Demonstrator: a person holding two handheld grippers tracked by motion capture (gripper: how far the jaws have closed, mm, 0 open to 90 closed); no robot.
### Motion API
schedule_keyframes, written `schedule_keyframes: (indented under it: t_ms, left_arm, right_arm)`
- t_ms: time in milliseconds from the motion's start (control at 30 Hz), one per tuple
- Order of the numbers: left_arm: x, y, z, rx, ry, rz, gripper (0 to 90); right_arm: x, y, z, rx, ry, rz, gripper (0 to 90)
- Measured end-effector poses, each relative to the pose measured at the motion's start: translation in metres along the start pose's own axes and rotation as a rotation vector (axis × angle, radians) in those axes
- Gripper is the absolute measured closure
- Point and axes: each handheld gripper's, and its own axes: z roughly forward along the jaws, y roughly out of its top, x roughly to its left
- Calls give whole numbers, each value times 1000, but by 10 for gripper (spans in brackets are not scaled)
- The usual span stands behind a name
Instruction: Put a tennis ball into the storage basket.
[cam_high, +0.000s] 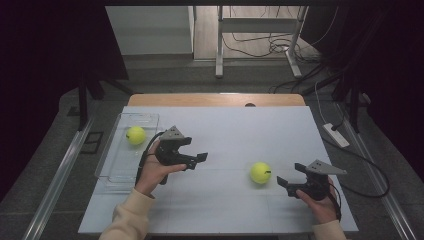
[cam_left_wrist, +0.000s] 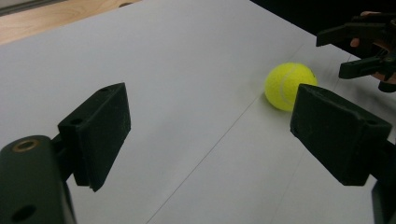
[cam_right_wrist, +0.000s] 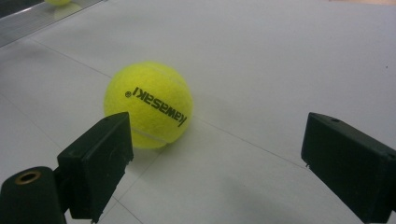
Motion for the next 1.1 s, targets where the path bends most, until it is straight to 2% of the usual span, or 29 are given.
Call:
schedule_keyframes:
  t_ms: [533,867,1100]
  left_arm:
    - [-7,6,11,4,-16,12,135]
    - [-13,11,21,14,-46,22,135]
    - [-19,16,30,-4,-61,28,136]
  right_arm:
    - [1,-1,-2,0,-1,0,89]
    - [3,-3,-3,-1,-2,2,89]
    - [4,-4,-6,-3,-5,6,89]
